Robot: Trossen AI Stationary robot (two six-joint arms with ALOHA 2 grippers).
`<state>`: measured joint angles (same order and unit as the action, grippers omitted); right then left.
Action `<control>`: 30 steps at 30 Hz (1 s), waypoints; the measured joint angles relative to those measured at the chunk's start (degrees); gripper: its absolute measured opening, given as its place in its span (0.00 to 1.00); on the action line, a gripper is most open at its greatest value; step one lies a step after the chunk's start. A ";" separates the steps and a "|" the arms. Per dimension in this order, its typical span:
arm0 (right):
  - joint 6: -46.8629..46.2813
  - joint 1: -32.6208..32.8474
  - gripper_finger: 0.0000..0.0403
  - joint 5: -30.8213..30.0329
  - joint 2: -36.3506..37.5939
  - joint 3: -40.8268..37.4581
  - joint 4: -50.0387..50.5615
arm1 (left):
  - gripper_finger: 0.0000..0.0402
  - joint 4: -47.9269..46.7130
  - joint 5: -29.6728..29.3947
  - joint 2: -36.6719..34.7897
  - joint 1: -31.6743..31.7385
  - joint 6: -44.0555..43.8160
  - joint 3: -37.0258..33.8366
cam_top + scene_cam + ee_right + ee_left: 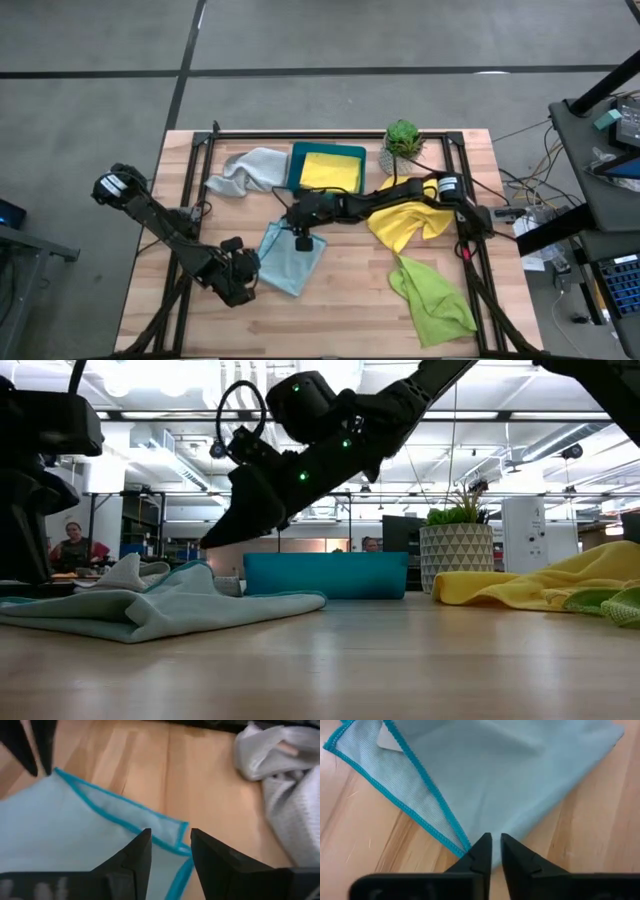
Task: Fold microfiber towels
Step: Fold the light blue microfiber cloth
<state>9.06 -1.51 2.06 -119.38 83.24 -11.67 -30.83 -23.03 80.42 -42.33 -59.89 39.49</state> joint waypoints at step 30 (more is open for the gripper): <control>6.47 -0.29 0.24 3.07 -3.71 12.91 17.63 | 0.00 -0.33 1.79 -0.30 -0.04 0.52 -1.13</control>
<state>15.53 -1.80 5.13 -123.09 96.15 5.95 -31.16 -21.23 80.13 -42.37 -59.38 38.36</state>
